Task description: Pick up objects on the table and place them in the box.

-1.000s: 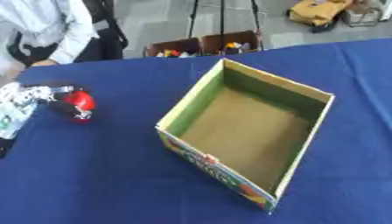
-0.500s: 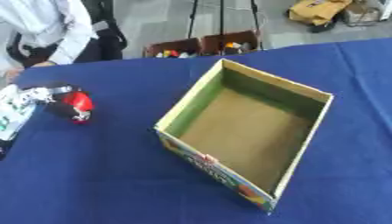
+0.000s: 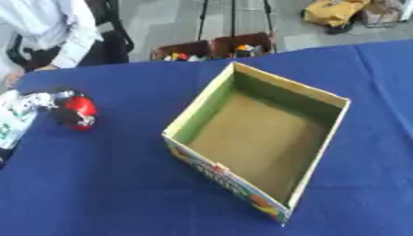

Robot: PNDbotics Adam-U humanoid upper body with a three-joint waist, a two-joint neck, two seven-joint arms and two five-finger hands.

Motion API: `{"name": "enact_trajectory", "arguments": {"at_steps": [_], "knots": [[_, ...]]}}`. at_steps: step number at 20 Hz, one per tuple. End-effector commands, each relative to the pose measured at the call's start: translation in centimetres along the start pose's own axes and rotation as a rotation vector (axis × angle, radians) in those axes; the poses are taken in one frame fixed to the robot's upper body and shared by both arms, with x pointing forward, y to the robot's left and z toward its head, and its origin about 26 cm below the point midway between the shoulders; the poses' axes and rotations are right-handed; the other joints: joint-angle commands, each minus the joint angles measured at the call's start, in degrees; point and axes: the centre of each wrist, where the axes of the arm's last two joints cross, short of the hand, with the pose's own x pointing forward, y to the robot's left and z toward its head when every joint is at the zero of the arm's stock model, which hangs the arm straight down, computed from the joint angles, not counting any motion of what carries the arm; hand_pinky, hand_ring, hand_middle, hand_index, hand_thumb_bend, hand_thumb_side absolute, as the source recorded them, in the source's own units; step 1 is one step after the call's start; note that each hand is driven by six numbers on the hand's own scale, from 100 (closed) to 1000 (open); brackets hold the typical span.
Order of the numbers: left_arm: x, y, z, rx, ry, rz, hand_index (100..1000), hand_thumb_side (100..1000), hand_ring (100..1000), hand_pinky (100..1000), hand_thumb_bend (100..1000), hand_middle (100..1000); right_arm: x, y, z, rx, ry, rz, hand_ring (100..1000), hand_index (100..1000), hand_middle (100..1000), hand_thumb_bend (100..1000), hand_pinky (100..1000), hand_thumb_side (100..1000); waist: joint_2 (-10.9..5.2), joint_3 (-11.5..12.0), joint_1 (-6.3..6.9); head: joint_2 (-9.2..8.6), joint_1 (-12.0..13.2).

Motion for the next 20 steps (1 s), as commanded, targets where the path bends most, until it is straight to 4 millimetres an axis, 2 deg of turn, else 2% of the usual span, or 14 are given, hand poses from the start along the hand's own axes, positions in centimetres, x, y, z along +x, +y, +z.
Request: {"name": "enact_trajectory", "arguments": {"at_steps": [1, 2, 6, 13, 20], "knots": [[0.1, 1.7, 0.8, 0.071, -0.004, -0.021, 862, 489, 522, 445, 100, 847, 0.2, -0.6, -0.7, -0.014, -0.017, 0.005, 779, 819, 762, 100, 719, 1000, -1.78, 0.23, -0.17, 0.21, -0.16], [0.3, 1.9, 0.9, 0.085, -0.007, -0.029, 846, 428, 515, 439, 100, 833, 0.2, -0.6, -0.7, -0.015, -0.017, 0.004, 779, 820, 762, 100, 720, 1000, -1.93, 0.29, -0.14, 0.33, -0.17], [0.7, 2.2, 1.2, 0.134, -0.004, -0.053, 784, 425, 506, 437, 100, 807, 0.2, -0.6, -0.7, -0.018, -0.015, 0.001, 778, 819, 762, 100, 720, 1000, -2.46, 0.37, -0.05, 0.58, -0.19], [1.5, 2.7, 1.5, 0.183, -0.027, -0.063, 758, 425, 497, 439, 100, 803, 0.1, -0.6, -0.6, -0.024, -0.009, 0.003, 777, 818, 761, 100, 720, 1000, -3.24, 0.46, -0.02, 1.09, -0.36], [5.0, 5.0, 3.5, 0.287, -0.166, -0.121, 756, 428, 479, 444, 100, 794, 0.2, -0.6, -0.5, -0.021, 0.001, -0.003, 777, 817, 762, 100, 719, 1000, -4.64, 1.16, 0.04, 2.56, -1.25]]}}
